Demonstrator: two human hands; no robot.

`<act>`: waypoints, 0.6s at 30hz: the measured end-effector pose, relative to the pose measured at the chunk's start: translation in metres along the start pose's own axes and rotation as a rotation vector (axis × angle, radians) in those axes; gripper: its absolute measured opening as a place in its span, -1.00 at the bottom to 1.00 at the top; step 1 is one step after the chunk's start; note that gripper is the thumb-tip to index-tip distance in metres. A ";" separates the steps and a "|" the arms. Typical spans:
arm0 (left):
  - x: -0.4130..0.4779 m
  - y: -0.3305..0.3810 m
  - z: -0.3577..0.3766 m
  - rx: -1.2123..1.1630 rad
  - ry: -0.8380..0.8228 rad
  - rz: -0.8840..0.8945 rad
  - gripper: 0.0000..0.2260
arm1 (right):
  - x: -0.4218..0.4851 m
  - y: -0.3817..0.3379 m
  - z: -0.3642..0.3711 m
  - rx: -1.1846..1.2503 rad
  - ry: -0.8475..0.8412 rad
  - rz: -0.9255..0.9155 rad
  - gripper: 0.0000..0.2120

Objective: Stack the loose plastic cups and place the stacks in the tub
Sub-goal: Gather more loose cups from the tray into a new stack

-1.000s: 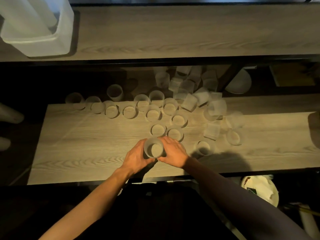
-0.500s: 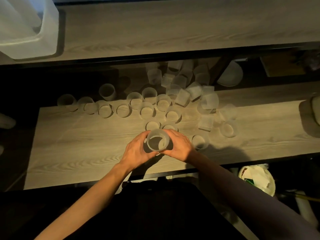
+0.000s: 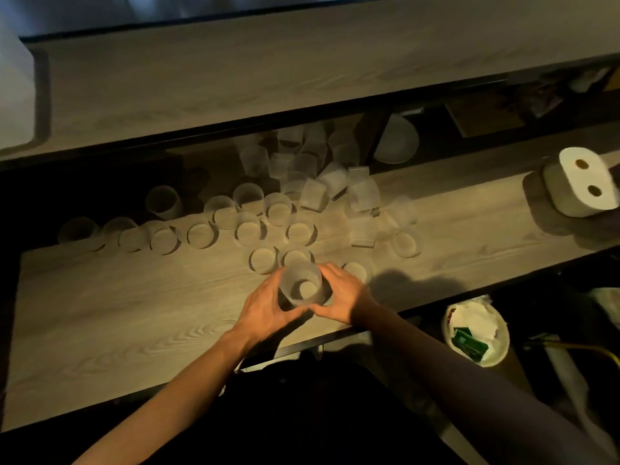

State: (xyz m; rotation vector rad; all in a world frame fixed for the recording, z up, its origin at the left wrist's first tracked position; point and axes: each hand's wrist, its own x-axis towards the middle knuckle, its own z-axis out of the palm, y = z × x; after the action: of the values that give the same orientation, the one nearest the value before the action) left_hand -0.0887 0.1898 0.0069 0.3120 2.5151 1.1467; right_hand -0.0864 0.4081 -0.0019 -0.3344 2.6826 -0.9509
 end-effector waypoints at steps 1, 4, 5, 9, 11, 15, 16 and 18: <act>0.000 -0.001 0.001 0.004 0.002 -0.002 -0.27 | 0.002 0.000 0.001 -0.013 -0.021 0.012 -0.23; 0.001 -0.005 0.004 0.025 -0.029 -0.022 -0.29 | 0.006 0.003 0.007 -0.038 -0.087 0.030 -0.24; 0.001 -0.008 0.006 0.044 -0.045 -0.031 -0.30 | 0.005 0.003 0.009 -0.047 -0.103 0.030 -0.24; -0.002 -0.014 0.014 0.050 -0.075 -0.082 -0.31 | 0.003 0.003 0.019 -0.024 -0.137 0.049 -0.26; -0.001 -0.014 0.016 0.033 -0.069 -0.095 -0.33 | 0.002 0.000 0.021 0.022 -0.128 0.062 -0.26; -0.003 -0.009 0.008 0.045 -0.042 -0.064 -0.34 | 0.000 -0.002 0.017 0.065 -0.101 0.047 -0.24; -0.004 -0.007 0.003 0.048 -0.029 -0.047 -0.34 | -0.001 -0.002 0.013 0.073 -0.091 0.036 -0.24; -0.006 -0.003 -0.008 0.053 -0.009 -0.003 -0.31 | -0.002 -0.004 0.003 0.089 -0.063 0.000 -0.24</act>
State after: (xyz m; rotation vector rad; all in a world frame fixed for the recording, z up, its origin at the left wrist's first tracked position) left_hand -0.0865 0.1804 0.0107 0.3261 2.5409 1.0761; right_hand -0.0828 0.4040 -0.0009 -0.3396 2.5739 -1.0388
